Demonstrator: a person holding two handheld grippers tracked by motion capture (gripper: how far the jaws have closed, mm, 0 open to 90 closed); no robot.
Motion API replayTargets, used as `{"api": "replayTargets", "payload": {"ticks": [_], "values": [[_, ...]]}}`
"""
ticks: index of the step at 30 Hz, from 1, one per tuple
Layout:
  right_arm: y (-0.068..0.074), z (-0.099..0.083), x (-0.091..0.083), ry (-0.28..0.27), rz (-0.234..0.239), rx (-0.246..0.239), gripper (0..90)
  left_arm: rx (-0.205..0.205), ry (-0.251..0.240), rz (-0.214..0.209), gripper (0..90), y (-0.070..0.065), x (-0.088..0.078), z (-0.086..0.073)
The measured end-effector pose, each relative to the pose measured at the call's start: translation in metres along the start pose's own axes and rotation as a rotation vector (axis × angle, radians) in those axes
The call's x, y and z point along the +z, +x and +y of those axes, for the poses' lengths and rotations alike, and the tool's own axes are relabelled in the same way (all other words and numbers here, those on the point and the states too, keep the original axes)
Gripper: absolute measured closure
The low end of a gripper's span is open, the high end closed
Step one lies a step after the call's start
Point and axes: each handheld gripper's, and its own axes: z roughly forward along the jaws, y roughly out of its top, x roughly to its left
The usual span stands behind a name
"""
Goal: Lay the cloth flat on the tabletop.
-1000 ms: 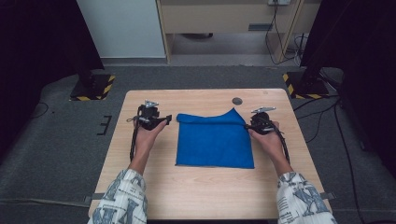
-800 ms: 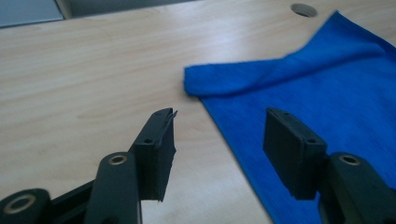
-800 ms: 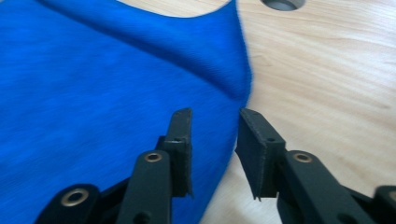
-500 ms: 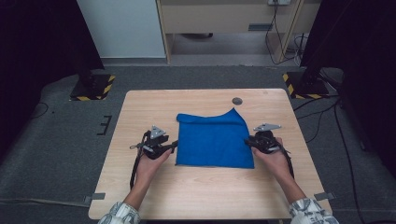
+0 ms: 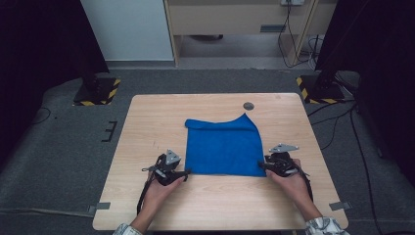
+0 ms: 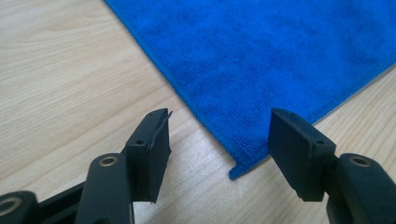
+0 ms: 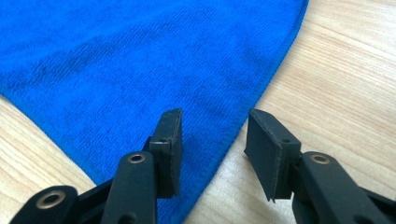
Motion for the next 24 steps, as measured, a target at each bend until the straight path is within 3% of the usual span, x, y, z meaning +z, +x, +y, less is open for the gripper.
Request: {"api": "replayTargets", "payload": {"ticks": [10,13,18,24], "values": [[0.011,0.0,0.006,0.005,0.015,-0.034,52.1,0.015,-0.003,-0.007,42.4,-0.003,0.005,-0.002],[0.013,-0.001,0.006,0.005,0.02,-0.053,61.6,0.021,-0.009,-0.016,50.8,-0.005,0.005,-0.003],[0.014,0.0,0.006,0.007,0.063,-0.055,81.3,0.048,0.01,-0.051,75.3,-0.01,0.004,0.0],[0.016,0.001,0.007,0.009,0.081,-0.059,87.9,0.047,0.011,-0.063,84.2,-0.009,0.006,0.002]]}}
